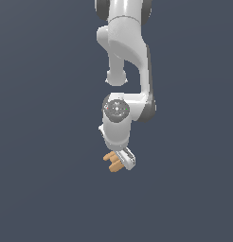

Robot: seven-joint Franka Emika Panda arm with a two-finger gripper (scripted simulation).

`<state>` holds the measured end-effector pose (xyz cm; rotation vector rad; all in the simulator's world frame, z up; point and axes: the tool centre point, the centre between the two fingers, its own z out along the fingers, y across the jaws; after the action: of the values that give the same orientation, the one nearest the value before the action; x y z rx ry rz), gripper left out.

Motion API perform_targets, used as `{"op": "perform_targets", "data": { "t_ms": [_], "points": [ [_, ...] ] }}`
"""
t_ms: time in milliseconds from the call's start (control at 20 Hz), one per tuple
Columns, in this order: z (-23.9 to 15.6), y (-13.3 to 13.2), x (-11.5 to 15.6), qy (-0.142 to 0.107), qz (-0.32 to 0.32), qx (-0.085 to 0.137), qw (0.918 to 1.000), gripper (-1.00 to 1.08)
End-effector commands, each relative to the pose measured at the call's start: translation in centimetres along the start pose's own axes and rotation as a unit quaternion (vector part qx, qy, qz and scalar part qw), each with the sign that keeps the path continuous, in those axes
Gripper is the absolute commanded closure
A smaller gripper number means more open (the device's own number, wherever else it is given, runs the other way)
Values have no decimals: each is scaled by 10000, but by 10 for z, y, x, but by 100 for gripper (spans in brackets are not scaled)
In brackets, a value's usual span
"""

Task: Pick up the object and move it to a goal position.

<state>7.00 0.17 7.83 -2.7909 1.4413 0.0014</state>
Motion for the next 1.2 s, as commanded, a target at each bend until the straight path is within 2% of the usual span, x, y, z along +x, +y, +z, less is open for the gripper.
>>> {"op": "perform_targets", "data": {
  "t_ms": [0, 400, 850, 1150],
  "points": [
    [2, -1, 1, 4, 107, 1, 9999, -92],
    [7, -2, 0, 3, 139, -1, 9999, -92],
    [47, 0, 0, 4, 160, 0, 9999, -92],
    [54, -1, 1, 4, 164, 0, 9999, -92]
  ]
}}
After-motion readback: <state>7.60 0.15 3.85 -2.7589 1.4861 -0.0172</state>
